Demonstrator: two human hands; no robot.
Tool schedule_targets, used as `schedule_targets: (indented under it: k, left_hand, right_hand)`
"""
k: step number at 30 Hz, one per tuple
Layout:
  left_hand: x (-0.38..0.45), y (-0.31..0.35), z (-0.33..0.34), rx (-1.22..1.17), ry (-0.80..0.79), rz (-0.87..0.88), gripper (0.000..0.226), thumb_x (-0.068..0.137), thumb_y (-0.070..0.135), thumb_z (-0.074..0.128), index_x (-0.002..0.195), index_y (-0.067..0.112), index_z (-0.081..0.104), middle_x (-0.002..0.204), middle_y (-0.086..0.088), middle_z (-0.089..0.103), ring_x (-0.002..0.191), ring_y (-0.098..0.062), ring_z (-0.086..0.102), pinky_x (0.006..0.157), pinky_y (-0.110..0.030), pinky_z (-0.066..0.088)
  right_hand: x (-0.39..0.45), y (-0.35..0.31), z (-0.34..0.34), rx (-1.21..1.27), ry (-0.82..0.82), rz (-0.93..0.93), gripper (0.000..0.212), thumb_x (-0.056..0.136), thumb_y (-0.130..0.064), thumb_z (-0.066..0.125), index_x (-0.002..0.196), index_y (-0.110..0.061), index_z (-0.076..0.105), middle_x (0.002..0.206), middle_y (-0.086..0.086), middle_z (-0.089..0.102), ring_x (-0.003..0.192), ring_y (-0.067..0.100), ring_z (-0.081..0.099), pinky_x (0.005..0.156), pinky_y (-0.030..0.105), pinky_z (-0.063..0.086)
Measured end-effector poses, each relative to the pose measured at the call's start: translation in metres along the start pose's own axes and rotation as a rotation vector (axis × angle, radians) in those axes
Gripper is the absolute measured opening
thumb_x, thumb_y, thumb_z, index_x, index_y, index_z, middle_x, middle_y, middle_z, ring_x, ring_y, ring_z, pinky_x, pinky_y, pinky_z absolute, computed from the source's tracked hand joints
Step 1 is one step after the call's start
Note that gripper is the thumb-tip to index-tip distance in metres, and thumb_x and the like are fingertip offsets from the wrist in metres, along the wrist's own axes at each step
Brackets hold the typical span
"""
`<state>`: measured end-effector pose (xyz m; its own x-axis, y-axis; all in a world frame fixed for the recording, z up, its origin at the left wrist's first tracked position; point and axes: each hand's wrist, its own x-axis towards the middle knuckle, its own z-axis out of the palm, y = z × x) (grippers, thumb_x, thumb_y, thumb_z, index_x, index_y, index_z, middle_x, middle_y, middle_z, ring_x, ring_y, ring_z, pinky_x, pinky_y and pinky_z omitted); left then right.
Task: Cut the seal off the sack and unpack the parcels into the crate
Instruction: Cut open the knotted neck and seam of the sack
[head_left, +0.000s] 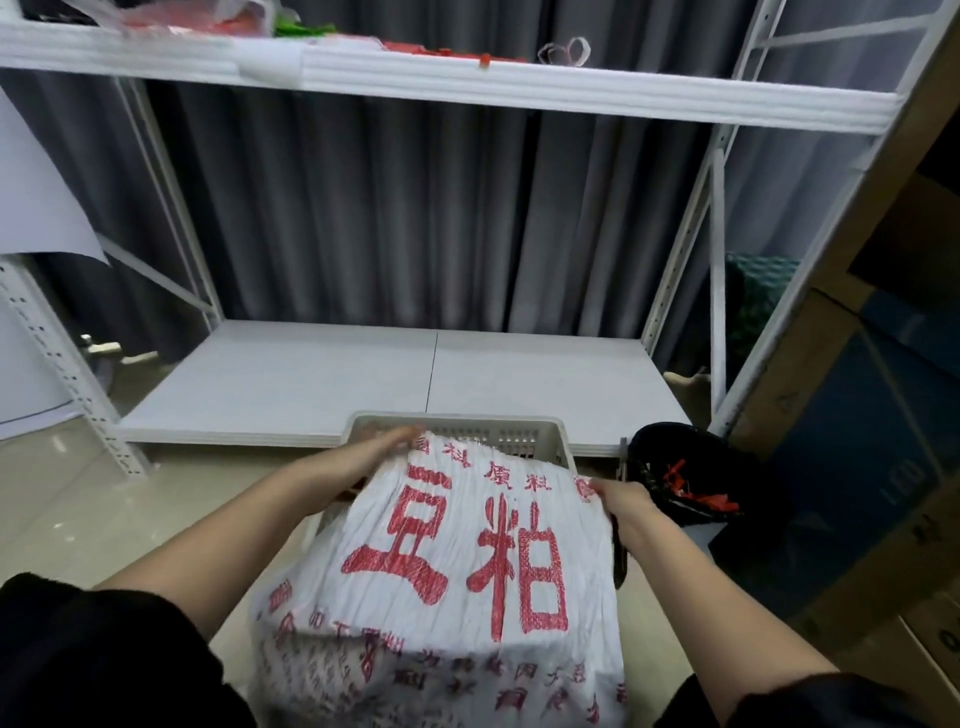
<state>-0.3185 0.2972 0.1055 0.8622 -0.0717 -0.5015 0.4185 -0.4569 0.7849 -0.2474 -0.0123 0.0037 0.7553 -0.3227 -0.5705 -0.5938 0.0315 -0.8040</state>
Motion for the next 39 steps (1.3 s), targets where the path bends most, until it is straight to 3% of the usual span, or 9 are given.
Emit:
schedule_targets:
  k: [3, 5, 9, 14, 18, 25, 30, 34, 39]
  left_hand:
    - [-0.008, -0.003, -0.001, 0.195, -0.09, 0.024, 0.113, 0.073, 0.063, 0.068, 0.15, 0.031, -0.009, 0.127, -0.005, 0.061, 0.106, -0.018, 0.064, 0.103, -0.031, 0.04]
    - [-0.011, -0.012, 0.007, 0.377, -0.026, 0.112, 0.115, 0.076, 0.05, 0.071, 0.146, 0.038, -0.02, 0.144, -0.005, 0.046, 0.114, -0.021, 0.059, 0.1, -0.032, 0.043]
    - [-0.004, -0.03, 0.021, 0.486, 0.292, 0.406, 0.067, 0.093, 0.031, 0.055, 0.144, 0.049, 0.015, 0.131, 0.007, 0.055, 0.086, -0.008, 0.064, 0.066, -0.024, 0.049]
    - [0.028, -0.032, 0.023, 0.451, 0.511, 0.349, 0.029, 0.095, 0.025, 0.048, 0.122, 0.035, 0.054, 0.112, -0.005, 0.067, 0.081, -0.024, 0.063, 0.066, -0.029, 0.043]
    - [0.044, -0.025, 0.021, 0.391, 0.539, 0.24, 0.027, 0.095, 0.02, 0.048, 0.119, 0.022, 0.062, 0.123, -0.007, 0.062, 0.085, -0.023, 0.06, 0.067, -0.025, 0.034]
    - [0.056, -0.021, 0.013, 0.039, 0.518, -0.019, 0.016, 0.093, 0.017, 0.054, 0.091, 0.003, 0.061, 0.073, -0.011, 0.062, 0.063, -0.024, 0.056, 0.052, -0.025, 0.036]
    - [0.052, -0.03, 0.011, -0.139, 0.577, -0.108, 0.029, 0.089, 0.018, 0.057, 0.106, -0.005, 0.061, 0.096, -0.021, 0.067, 0.08, -0.031, 0.064, 0.062, -0.03, 0.047]
    - [0.035, -0.029, 0.016, -0.223, 0.559, 0.0, 0.047, 0.09, 0.024, 0.058, 0.13, 0.002, 0.047, 0.112, -0.017, 0.061, 0.096, -0.032, 0.061, 0.077, -0.034, 0.049]
    - [-0.018, -0.051, 0.027, 0.336, 0.713, 0.239, 0.061, 0.094, 0.049, 0.045, 0.145, 0.02, 0.03, 0.148, -0.009, 0.028, 0.135, -0.029, 0.032, 0.107, -0.045, 0.028]
  right_hand:
    - [0.006, -0.005, 0.001, 0.053, 0.022, -0.054, 0.045, 0.086, -0.005, 0.062, 0.123, 0.016, 0.048, 0.108, 0.023, 0.064, 0.082, 0.028, 0.062, 0.066, 0.034, 0.049]
    - [0.004, -0.006, 0.002, 0.036, 0.024, -0.094, 0.041, 0.086, -0.009, 0.063, 0.118, 0.013, 0.051, 0.107, 0.023, 0.065, 0.091, 0.032, 0.064, 0.077, 0.039, 0.052]
    - [-0.012, -0.002, -0.004, -0.04, -0.17, -0.174, 0.03, 0.083, -0.024, 0.067, 0.104, -0.004, 0.058, 0.084, 0.012, 0.063, 0.067, 0.022, 0.058, 0.056, 0.027, 0.043]
    - [-0.046, 0.01, -0.022, -0.244, 0.136, -0.571, 0.021, 0.082, -0.032, 0.067, 0.092, -0.015, 0.058, 0.088, 0.003, 0.061, 0.085, 0.021, 0.057, 0.069, 0.03, 0.04]
    - [-0.094, 0.02, -0.034, -0.195, -0.11, -0.75, 0.01, 0.085, -0.014, 0.068, 0.089, -0.007, 0.062, 0.079, 0.012, 0.064, 0.076, 0.014, 0.058, 0.063, 0.01, 0.044]
    - [-0.137, 0.077, -0.029, -0.623, -0.356, -0.775, 0.087, 0.045, -0.074, 0.076, 0.12, -0.049, 0.04, 0.125, -0.034, 0.048, 0.114, -0.017, 0.046, 0.093, 0.012, 0.04]
    - [-0.146, 0.119, -0.01, -0.636, -0.171, -0.966, 0.029, 0.072, -0.05, 0.071, 0.082, -0.044, 0.045, 0.093, -0.036, 0.052, 0.08, -0.018, 0.05, 0.065, 0.002, 0.035]
    - [-0.143, 0.136, 0.001, -0.336, -0.055, -0.892, 0.035, 0.081, -0.02, 0.074, 0.062, -0.029, 0.046, 0.063, -0.015, 0.049, 0.058, 0.0, 0.042, 0.055, 0.017, 0.032]
    - [-0.159, 0.126, -0.003, 0.006, -0.088, -0.792, 0.017, 0.087, -0.011, 0.066, 0.072, -0.015, 0.058, 0.065, -0.006, 0.058, 0.063, 0.003, 0.05, 0.061, 0.022, 0.041]
